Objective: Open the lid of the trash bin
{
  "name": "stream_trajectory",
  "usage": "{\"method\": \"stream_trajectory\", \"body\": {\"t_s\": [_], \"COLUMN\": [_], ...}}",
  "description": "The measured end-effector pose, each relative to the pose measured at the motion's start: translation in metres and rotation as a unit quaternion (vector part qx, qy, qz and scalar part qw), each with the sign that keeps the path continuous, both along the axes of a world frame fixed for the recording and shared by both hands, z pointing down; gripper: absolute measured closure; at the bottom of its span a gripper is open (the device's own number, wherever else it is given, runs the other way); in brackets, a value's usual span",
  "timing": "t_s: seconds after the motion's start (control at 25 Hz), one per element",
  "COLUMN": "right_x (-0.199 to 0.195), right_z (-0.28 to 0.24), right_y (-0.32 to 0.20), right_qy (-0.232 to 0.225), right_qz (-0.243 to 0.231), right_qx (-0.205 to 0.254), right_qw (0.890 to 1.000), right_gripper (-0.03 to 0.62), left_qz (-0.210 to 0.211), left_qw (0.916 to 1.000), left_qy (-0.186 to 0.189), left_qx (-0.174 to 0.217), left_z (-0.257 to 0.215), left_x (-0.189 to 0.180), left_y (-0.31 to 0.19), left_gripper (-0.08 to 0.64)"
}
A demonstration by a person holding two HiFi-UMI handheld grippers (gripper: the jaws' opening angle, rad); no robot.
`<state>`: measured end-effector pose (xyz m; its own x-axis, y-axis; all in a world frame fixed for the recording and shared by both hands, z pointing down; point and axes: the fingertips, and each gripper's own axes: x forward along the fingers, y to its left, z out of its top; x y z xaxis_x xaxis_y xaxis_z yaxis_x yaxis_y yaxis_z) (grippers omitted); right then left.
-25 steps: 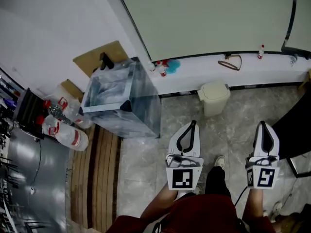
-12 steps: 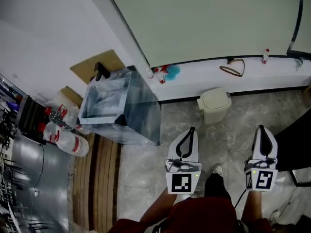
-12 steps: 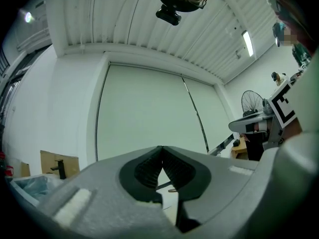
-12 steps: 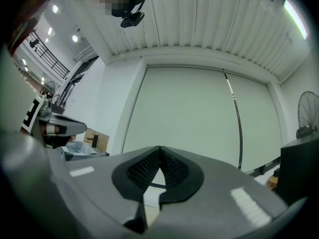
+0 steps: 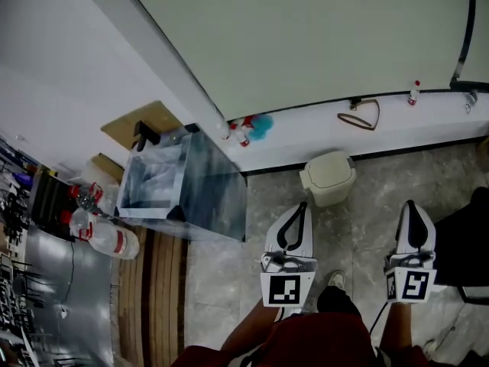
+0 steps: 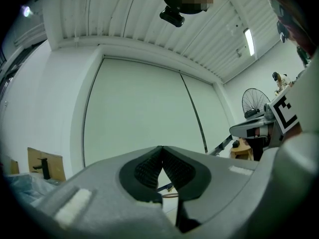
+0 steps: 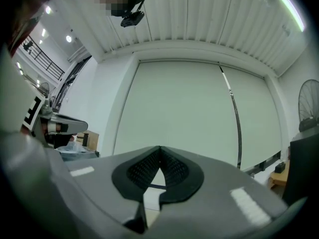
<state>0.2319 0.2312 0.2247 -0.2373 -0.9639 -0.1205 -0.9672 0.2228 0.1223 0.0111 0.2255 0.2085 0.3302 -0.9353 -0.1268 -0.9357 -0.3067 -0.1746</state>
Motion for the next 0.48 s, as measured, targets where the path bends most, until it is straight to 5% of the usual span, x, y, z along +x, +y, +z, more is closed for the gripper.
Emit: {"method": "stream_trajectory", "body": {"t_s": [0.16, 0.48], "right_x": [0.024, 0.054], "right_z": [0.003, 0.009], "right_y": [-0.028, -0.073], "right_qy": [-0.007, -0.01], "right_qz": [0.002, 0.002], "right_qx": [-0.001, -0.005], "right_qw": [1.0, 1.0], "right_gripper": [0.592, 0.592], "left_qz": [-0.001, 0.001], "left_qw": [0.9996, 0.9999], "left_qy": [0.025, 0.005], "left_qx": [-0.014, -0.012], "left_z": [0.005, 0.008], "left_x": [0.024, 0.052], "left_y": [-0.029, -0.077], "left_gripper": [0.555, 0.555]}}
